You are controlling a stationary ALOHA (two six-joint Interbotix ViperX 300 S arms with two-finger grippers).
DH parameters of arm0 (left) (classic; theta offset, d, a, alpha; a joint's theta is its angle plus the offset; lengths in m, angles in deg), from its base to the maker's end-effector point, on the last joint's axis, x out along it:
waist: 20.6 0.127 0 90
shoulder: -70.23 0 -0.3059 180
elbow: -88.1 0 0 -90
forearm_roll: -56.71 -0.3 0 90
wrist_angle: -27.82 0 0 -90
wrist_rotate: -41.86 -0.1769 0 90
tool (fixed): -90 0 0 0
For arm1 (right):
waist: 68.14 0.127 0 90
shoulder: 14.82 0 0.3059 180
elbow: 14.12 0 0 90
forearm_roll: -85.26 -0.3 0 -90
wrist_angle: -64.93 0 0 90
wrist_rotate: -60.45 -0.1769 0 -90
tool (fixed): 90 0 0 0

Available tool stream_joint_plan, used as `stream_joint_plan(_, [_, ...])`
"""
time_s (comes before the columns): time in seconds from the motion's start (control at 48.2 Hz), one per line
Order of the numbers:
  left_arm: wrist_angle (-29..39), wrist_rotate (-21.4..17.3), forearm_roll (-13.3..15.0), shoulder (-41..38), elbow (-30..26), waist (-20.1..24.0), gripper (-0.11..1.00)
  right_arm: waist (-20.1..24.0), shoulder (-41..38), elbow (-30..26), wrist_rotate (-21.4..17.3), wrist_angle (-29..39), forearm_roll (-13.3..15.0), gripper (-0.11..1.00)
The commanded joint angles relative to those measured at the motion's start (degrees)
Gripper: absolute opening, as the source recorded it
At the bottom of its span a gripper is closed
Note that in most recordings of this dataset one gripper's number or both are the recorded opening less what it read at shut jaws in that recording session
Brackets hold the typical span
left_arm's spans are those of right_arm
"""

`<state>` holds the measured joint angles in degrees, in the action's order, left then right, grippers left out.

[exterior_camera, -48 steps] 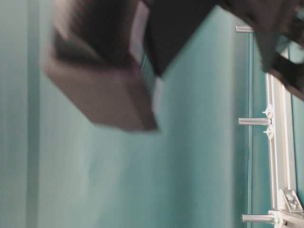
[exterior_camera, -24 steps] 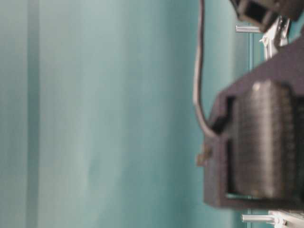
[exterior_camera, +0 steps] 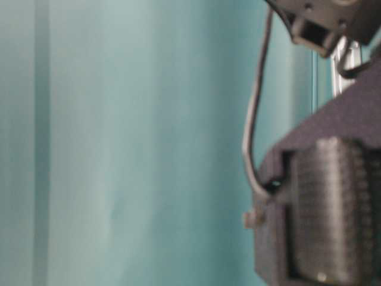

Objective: Move the cable alternately left and right between 8 pins so it hooks onto each one.
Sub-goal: 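Grasp the white cable's clear plug end with the right gripper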

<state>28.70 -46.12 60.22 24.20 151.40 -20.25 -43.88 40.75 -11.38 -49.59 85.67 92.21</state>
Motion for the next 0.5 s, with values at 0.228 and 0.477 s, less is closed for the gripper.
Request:
stream_joint_plan(0.228, [-0.26, 0.35, 0.09, -0.18, 0.09, -0.35, 0.73, 0.26, 11.51, 4.31, -7.21, 4.48, 0.53, 0.18])
stream_joint_plan(0.477, [-0.18, 0.26, 0.09, -0.18, 0.35, -1.32, 0.73, 0.26, 19.25, 12.83, -34.1, 11.34, 14.06, 0.18])
